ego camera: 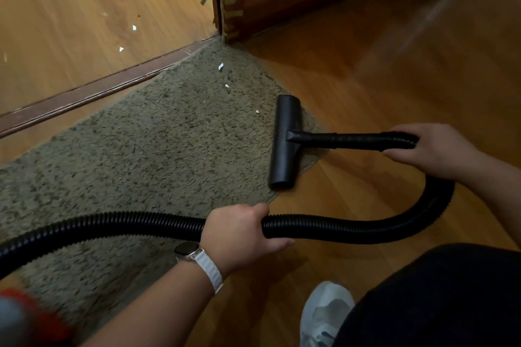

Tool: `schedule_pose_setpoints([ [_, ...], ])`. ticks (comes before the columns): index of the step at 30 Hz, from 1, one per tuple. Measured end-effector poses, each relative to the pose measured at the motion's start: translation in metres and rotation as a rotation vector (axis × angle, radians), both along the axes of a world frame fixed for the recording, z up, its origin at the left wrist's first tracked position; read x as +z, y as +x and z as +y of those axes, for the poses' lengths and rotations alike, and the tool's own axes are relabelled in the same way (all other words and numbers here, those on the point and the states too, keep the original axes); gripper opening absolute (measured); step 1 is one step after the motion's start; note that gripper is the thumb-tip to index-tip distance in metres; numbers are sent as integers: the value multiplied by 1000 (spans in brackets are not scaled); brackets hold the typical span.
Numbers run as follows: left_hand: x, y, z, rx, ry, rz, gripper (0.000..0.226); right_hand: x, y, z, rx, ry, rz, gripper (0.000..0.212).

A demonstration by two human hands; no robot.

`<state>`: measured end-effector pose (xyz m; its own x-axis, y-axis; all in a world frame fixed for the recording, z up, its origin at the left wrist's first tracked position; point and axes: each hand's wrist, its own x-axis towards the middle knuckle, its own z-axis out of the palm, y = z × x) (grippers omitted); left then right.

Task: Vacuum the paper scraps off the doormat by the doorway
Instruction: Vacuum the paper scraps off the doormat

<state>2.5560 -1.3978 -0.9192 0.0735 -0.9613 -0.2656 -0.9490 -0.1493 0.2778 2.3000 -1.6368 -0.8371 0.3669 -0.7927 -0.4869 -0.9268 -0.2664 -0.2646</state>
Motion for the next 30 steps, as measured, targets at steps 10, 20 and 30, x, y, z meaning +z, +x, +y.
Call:
schedule_pose_setpoints([
  [10, 2, 2, -6, 2, -1, -14, 64, -8, 11, -3, 123, -128, -41, 31],
  [20, -4, 13, 2, 22, 28, 7, 66, -14, 48, -15, 97, -109, -112, 19],
  [30, -2, 28, -12, 108, 24, -8, 67, -24, 76, -45, 68, -131, -62, 33],
])
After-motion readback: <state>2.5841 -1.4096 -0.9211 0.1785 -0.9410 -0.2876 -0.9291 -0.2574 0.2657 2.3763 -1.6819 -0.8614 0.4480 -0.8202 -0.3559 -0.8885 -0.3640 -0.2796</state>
